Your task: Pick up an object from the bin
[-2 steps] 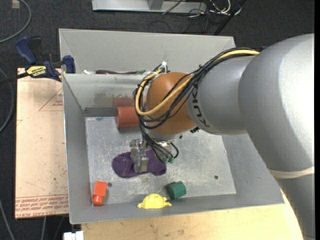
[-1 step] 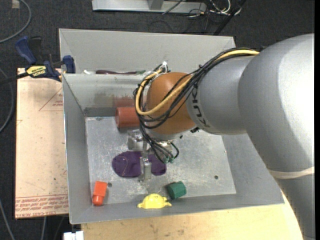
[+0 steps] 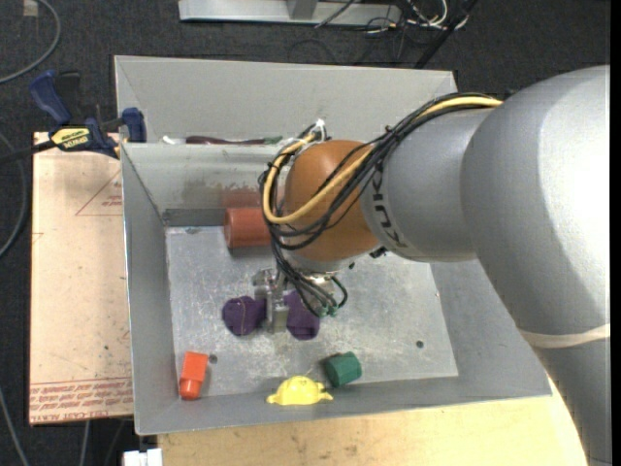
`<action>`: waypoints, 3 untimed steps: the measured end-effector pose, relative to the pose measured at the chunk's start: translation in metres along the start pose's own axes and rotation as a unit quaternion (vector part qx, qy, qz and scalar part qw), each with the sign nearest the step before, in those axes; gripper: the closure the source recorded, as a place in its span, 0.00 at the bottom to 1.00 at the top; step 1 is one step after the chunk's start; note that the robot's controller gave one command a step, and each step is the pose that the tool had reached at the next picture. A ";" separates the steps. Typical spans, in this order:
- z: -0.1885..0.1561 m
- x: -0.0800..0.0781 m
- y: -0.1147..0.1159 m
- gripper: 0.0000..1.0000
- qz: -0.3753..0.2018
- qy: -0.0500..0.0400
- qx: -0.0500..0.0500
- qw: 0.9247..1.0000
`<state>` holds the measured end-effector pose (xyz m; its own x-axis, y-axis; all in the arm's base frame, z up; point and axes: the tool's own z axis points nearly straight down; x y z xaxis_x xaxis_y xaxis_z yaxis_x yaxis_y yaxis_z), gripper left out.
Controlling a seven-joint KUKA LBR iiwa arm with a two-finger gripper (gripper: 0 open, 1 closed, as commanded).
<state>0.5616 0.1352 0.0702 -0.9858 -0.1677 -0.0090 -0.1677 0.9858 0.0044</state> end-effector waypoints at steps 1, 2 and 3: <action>0.000 0.000 0.000 1.00 0.000 0.000 0.000 1.000; -0.099 -0.012 -0.009 1.00 -0.017 -0.001 -0.001 1.000; -0.099 -0.012 -0.009 1.00 -0.017 -0.001 -0.001 1.000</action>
Offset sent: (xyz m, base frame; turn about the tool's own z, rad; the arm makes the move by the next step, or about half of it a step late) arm 0.0116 -0.0079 0.0989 -0.0356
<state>0.5738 0.1277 0.1689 -0.9796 -0.2007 -0.0118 -0.2008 0.9796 0.0053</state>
